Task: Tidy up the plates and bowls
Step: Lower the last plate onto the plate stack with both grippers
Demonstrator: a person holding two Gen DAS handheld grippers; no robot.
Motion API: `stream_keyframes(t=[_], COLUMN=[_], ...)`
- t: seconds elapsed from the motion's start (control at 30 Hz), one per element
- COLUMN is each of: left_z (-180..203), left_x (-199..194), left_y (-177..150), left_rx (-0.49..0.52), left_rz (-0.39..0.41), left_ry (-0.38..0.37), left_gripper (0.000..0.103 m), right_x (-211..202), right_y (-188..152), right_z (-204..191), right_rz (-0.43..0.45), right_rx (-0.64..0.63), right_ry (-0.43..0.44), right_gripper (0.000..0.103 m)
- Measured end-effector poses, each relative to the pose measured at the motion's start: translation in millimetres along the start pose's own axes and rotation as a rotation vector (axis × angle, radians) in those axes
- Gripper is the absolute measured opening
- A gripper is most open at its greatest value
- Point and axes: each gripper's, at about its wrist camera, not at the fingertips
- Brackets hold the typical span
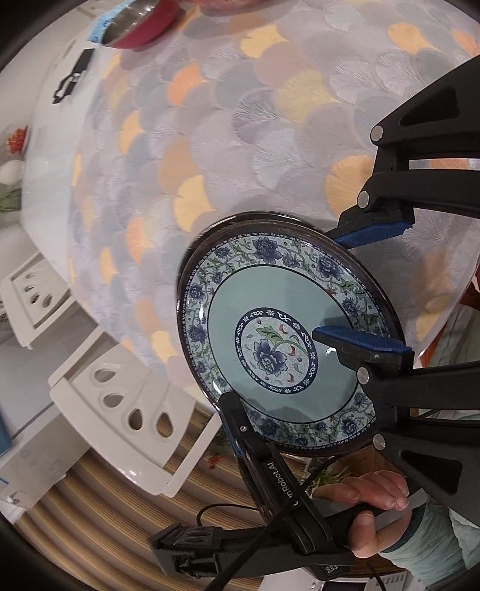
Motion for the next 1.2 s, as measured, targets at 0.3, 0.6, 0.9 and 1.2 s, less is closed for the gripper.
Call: stream_keyframes(t=[0.3, 0.6, 0.9, 1.2], left_z=[0.1, 1.4, 4.1, 0.3], left_x=[12.5, 21.3, 22.3, 21.0], left_y=[-3.8, -0.5, 11.7, 21.0], left_rx=[0.005, 0.009, 0.037, 0.028], left_rz=[-0.026, -0.033, 0.004, 0.007], left_ry=[0.010, 0.006, 0.015, 0.020], left_gripper=[0.015, 0.015, 0.018, 0.019], right_x=[13.6, 25.7, 27.5, 23.1], right_y=[-0.3, 1.8, 9.0, 7.9], right_z=[4.1, 15.4, 18.2, 15.7], right_rz=[-0.047, -0.084, -0.069, -0.066], right_rx=[0.022, 0.074, 0.089, 0.054], right_ry=[-0.007, -0.011, -0.038, -0.083], right_gripper=[0.042, 0.042, 0.043, 0.043])
Point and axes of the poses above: each gripper's, at about its wrist camera, not at the fingertips, and x roughly the way its jaws point, z to its right, y to its top, and after that the axes turned 1 degree about y, right-handed
